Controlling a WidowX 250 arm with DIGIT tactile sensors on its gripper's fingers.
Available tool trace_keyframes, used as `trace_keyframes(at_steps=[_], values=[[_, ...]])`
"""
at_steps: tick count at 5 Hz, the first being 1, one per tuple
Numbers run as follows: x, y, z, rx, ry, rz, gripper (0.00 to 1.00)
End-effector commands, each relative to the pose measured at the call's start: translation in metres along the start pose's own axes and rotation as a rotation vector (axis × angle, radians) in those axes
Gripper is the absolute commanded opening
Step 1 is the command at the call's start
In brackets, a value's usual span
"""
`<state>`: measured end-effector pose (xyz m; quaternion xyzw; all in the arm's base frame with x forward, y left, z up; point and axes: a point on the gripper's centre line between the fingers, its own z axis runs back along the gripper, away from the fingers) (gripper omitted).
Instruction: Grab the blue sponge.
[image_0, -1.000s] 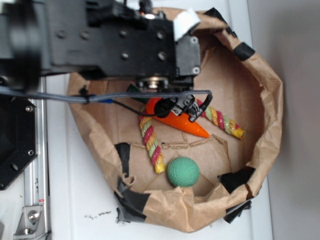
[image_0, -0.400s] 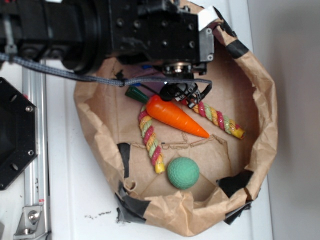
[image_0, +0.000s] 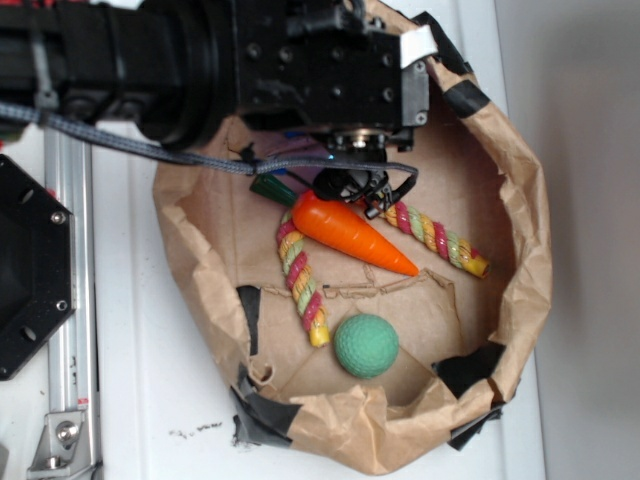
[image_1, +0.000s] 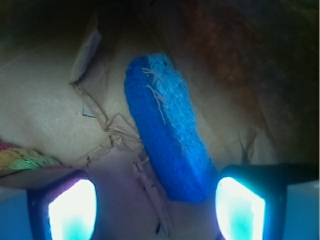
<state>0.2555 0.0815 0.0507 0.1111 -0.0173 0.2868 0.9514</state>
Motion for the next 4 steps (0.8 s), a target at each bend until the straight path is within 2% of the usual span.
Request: trace_keyframes(at_steps=[1,2,3,4], values=[[0.023,0.017,-0.006,0.039,-0.032,-0.124,1.0],[0.021,0.036,-0.033,0.054,0.035,-0.15,1.0],[0.018,0.032,-0.035,0.039,0.031,-0.137,0.0],[0.013,0.028,-0.047,0.055,0.065,-0.137,0.0]])
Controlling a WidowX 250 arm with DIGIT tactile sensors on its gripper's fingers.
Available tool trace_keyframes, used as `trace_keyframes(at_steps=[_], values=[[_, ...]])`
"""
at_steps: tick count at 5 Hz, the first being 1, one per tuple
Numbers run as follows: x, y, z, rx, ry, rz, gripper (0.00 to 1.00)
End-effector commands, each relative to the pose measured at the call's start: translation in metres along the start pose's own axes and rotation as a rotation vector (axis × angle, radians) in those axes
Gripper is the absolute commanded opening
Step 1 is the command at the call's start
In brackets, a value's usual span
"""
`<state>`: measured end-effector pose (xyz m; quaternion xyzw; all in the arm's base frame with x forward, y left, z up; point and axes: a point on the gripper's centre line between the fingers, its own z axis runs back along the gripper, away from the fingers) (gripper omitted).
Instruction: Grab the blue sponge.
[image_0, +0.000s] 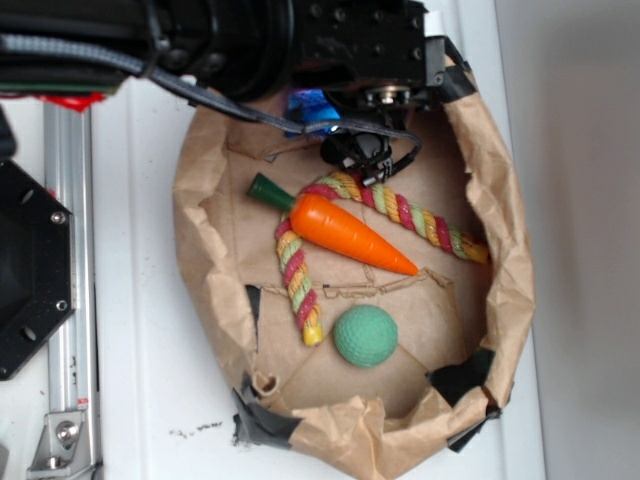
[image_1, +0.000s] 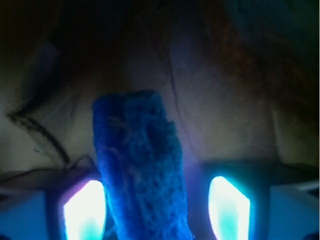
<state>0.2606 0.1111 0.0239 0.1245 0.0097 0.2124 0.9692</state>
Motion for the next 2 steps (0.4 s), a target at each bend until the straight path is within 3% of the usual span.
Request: trace_keyframes(at_steps=[1,2], values=[[-0.0079,0.0077,-0.0108,0.036,0.032,0.015,0.0],[-0.0099,0.0067,-0.0059,0.034,0.028,0.006,0.0]])
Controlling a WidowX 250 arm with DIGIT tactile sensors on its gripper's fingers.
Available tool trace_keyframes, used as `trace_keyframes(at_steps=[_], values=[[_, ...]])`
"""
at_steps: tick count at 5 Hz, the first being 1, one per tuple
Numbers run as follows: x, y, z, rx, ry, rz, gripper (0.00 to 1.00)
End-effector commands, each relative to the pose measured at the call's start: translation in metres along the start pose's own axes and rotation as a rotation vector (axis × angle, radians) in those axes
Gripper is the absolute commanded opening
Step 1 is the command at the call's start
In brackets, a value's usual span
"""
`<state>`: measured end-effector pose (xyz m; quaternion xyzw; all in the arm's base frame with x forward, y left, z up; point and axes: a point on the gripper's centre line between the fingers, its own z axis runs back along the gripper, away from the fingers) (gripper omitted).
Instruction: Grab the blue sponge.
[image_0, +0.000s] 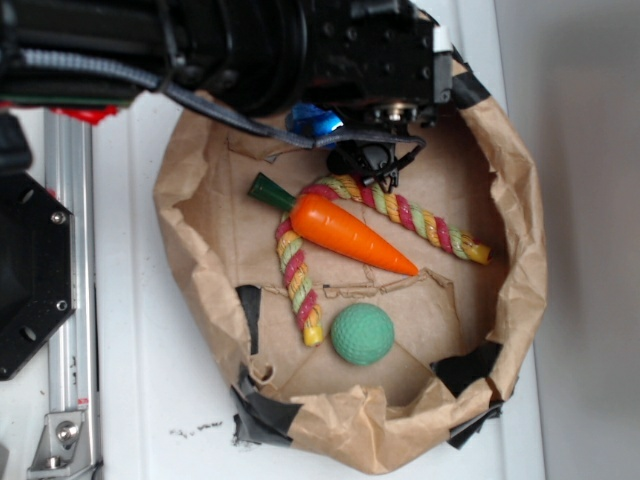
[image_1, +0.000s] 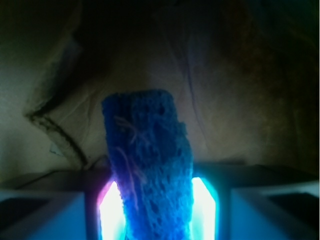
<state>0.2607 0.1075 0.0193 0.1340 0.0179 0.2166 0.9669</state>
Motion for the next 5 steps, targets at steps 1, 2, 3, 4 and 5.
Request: trace_keyframes(at_steps=[1,2,3,4,5], values=[[-0.015,0.006,0.023,-0.043,0.031,-0.071,0.0],[-0.029,-0.02,0.081,-0.057,-0.035,-0.095,0.0],[-0.047,-0.042,0.142,-0.135,-0.111,-0.158,0.0],[-0.049,-0.036,0.17,-0.152,-0.132,-0.184,0.0],[-0.045,-0.028,0.165,-0.171,-0.162,-0.189,0.0]])
